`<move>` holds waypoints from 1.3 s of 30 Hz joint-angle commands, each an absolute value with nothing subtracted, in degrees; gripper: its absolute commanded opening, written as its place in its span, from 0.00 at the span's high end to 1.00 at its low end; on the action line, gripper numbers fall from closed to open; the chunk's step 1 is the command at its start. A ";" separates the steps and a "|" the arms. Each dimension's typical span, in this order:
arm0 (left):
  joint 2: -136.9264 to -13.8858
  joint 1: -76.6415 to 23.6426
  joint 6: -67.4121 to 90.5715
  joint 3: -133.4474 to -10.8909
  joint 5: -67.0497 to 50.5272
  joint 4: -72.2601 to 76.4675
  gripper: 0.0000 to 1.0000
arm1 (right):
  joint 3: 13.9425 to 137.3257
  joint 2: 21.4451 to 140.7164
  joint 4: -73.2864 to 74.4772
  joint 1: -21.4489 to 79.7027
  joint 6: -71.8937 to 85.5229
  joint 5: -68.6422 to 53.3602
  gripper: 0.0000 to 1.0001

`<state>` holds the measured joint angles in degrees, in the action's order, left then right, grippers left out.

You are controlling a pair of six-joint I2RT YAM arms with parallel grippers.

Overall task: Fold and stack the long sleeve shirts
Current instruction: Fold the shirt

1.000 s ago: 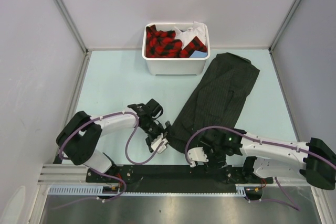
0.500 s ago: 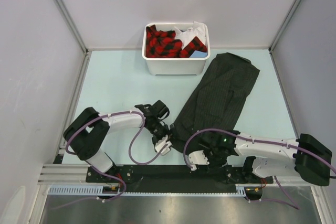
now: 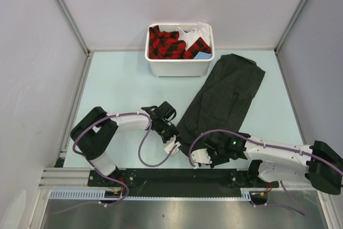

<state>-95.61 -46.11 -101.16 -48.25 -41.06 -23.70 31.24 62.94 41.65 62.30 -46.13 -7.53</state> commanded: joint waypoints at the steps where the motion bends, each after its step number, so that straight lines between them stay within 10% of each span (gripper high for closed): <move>1: -90.89 -46.23 -104.58 -49.66 -44.73 -30.75 1.00 | 34.27 58.98 41.57 65.65 -44.83 -9.57 1.00; 15: -82.96 -45.27 -107.94 -54.56 -49.48 -52.29 1.00 | 38.05 48.96 43.68 68.12 -42.64 -17.05 1.00; 39: -119.52 -39.64 -79.37 -103.78 -50.46 -39.40 1.00 | 43.33 52.90 45.18 14.26 -58.18 -25.40 1.00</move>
